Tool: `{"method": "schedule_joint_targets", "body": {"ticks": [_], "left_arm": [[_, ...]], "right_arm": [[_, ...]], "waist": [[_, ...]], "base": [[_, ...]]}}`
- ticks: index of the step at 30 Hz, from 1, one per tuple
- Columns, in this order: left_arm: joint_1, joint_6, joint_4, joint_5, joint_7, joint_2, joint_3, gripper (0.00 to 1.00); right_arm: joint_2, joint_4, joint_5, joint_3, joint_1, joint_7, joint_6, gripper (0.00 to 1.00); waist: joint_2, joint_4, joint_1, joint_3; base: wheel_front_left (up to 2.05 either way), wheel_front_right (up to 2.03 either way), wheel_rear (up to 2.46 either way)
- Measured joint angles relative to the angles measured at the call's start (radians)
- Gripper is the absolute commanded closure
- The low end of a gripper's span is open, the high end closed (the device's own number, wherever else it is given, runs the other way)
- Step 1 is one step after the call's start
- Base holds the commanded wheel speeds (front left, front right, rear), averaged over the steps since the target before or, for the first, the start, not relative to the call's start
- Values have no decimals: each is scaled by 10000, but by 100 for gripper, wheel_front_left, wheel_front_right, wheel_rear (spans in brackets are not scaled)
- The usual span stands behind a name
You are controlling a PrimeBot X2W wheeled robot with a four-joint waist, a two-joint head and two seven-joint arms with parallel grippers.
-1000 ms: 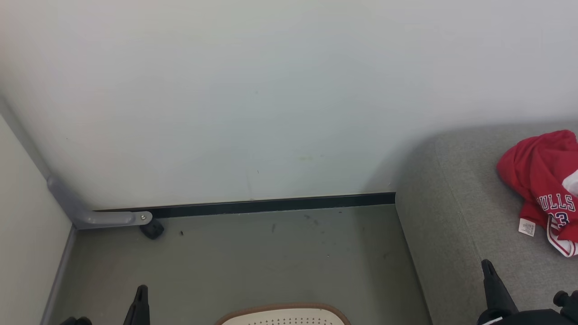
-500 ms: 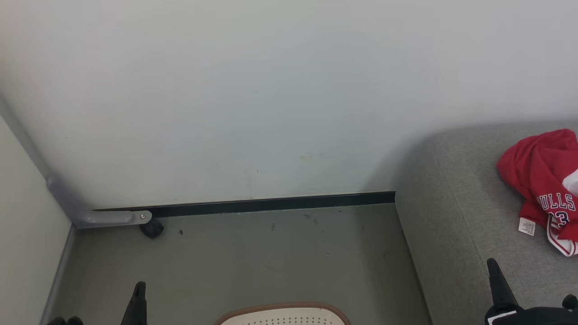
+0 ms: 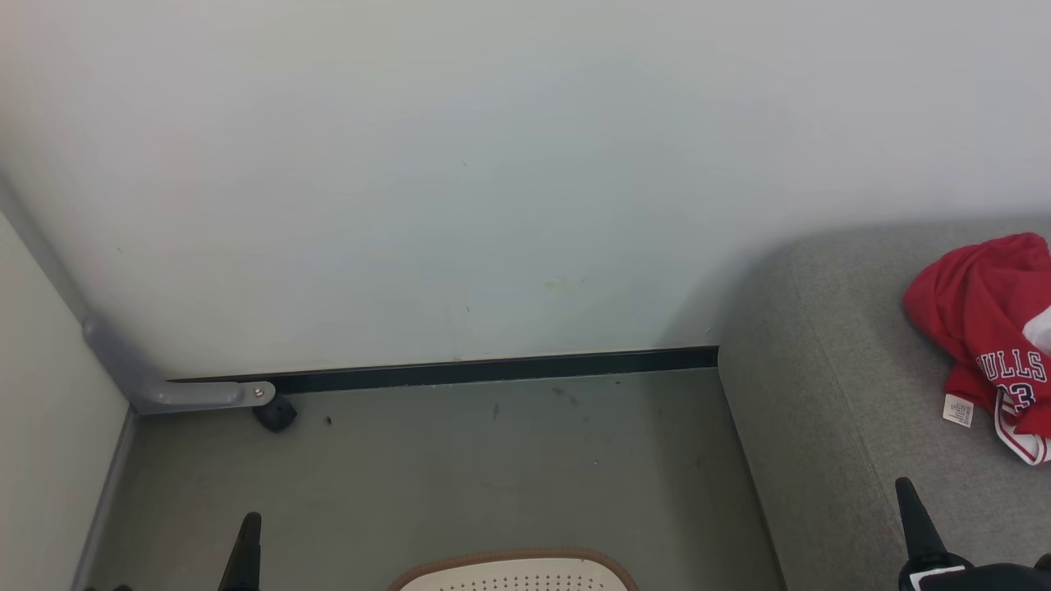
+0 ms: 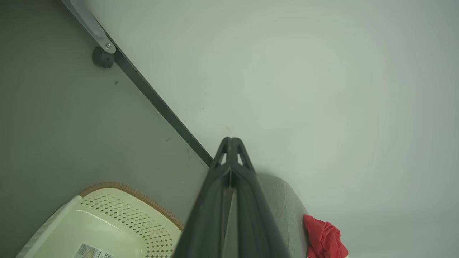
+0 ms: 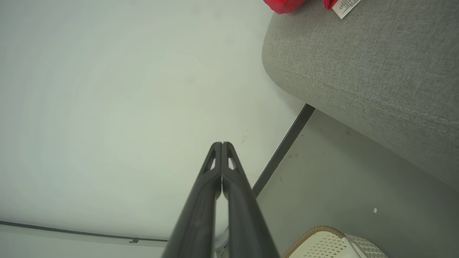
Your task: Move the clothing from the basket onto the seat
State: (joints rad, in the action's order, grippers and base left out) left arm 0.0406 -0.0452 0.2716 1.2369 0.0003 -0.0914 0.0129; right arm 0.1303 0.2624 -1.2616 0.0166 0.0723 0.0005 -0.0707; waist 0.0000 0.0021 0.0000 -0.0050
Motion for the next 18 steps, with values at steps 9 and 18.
{"method": "schedule_joint_targets", "body": {"ticks": [9, 18], "left_arm": [[168, -186, 63, 949, 345, 136, -297, 100], [193, -449, 127, 2011, 660, 291, -593, 100]], "right_arm": [[-238, 73, -911, -422, 11, 343, -134, 100], [-481, 182, -1904, -849, 47, 633, -276, 100]], "waist": [[0, -6, 0, 19], [0, -12, 0, 39]], "base": [[0, 0, 0], [0, 0, 0]]}}
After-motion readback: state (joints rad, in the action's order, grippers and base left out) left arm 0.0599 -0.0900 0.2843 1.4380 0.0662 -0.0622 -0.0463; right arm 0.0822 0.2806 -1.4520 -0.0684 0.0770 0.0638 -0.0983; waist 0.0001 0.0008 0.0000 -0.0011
